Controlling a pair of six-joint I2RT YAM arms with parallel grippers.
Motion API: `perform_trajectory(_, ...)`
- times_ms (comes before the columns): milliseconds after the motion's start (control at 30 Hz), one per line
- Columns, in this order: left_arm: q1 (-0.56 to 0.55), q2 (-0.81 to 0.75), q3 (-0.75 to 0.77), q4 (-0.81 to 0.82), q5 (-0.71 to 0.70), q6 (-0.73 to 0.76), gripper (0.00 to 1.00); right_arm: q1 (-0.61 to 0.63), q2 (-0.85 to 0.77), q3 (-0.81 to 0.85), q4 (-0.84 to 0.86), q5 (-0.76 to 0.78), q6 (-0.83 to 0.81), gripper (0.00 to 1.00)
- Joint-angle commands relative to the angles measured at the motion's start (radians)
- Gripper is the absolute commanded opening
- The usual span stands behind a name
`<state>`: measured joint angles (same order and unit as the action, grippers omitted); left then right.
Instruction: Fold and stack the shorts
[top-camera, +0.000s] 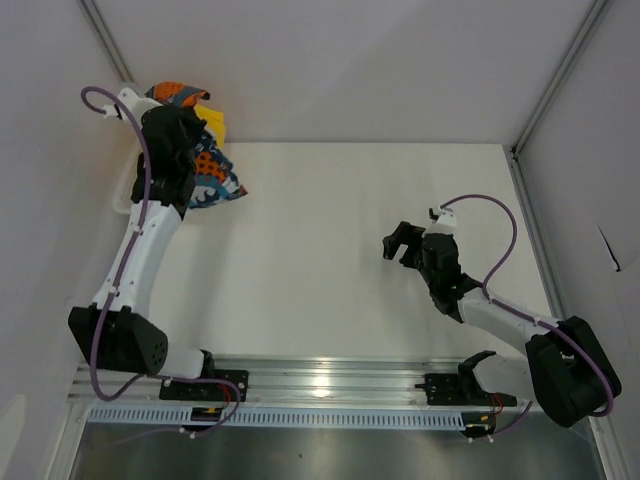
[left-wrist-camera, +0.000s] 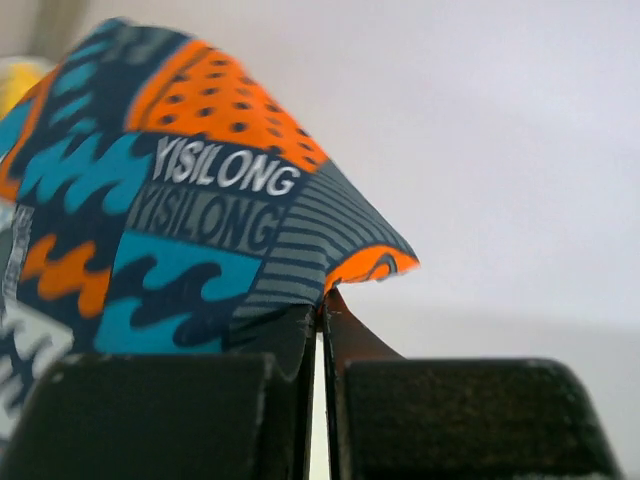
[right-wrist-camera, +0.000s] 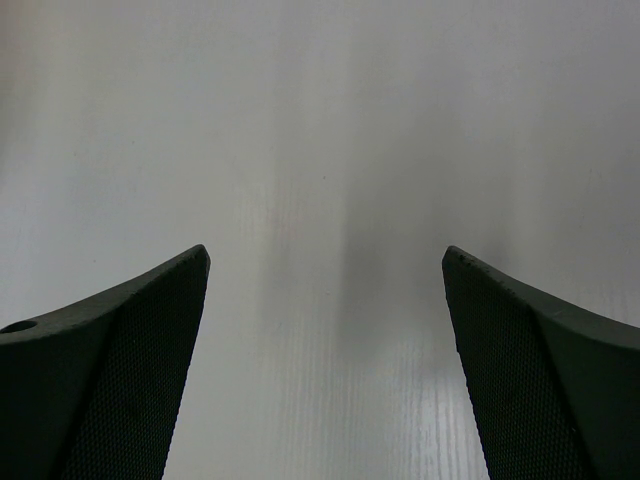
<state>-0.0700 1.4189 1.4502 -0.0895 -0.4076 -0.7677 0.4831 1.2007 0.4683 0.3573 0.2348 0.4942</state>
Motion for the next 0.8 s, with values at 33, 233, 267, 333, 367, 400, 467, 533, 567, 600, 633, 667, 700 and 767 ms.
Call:
perform_trajectory(33, -0.102, -0.162, 0.012, 0.203, 0.119, 0.084, 0.00, 0.005, -0.010, 0.043, 0.025, 0.011, -0.020, 0.99)
perform_trajectory(233, -0.287, -0.186, -0.048, 0.253, 0.248, -0.060, 0.00, 0.003, -0.062, 0.020, 0.014, 0.058, -0.010, 1.00)
perform_trajectory(267, -0.318, -0.186, -0.065, 0.272, 0.221, -0.076, 0.00, 0.005, -0.081, 0.009, 0.017, 0.072, -0.009, 1.00)
perform_trajectory(333, -0.407, -0.178, -0.141, 0.295, 0.185, -0.105, 0.00, 0.005, -0.140, -0.035, 0.035, 0.101, -0.008, 0.99)
perform_trajectory(367, -0.427, -0.158, -0.152, 0.286, 0.165, -0.114, 0.00, 0.005, -0.160, -0.049, 0.052, 0.106, -0.011, 1.00)
perform_trajectory(400, -0.445, -0.146, -0.181, 0.274, 0.164, -0.133, 0.00, 0.005, -0.180, -0.062, 0.058, 0.113, -0.013, 0.99)
perform_trajectory(467, -0.479, -0.114, -0.212, 0.258, 0.164, -0.171, 0.00, 0.005, -0.228, -0.092, 0.081, 0.116, -0.025, 0.99)
perform_trajectory(533, -0.493, -0.101, -0.332, 0.289, 0.185, -0.203, 0.00, 0.005, -0.246, -0.102, 0.088, 0.118, -0.029, 1.00)
perform_trajectory(567, -0.493, -0.095, -0.364, 0.350, 0.199, -0.234, 0.00, 0.005, -0.251, -0.108, 0.095, 0.100, -0.039, 1.00)
perform_trajectory(600, -0.494, -0.080, -0.476, 0.385, 0.226, -0.246, 0.00, 0.005, -0.248, -0.109, 0.104, 0.080, -0.043, 1.00)
perform_trajectory(633, -0.493, -0.074, -0.506, 0.410, 0.237, -0.254, 0.00, 0.005, -0.245, -0.111, 0.130, 0.058, -0.048, 0.99)
perform_trajectory(667, -0.494, -0.071, -0.530, 0.428, 0.242, -0.255, 0.00, 0.005, -0.231, -0.117, 0.150, -0.006, -0.065, 0.99)
perform_trajectory(700, -0.495, -0.067, -0.574, 0.428, 0.250, -0.245, 0.00, 0.005, -0.221, -0.118, 0.167, -0.034, -0.068, 1.00)
perform_trajectory(767, -0.490, -0.072, -0.580, 0.401, 0.282, -0.178, 0.11, 0.012, -0.198, -0.117, 0.203, -0.093, -0.077, 1.00)
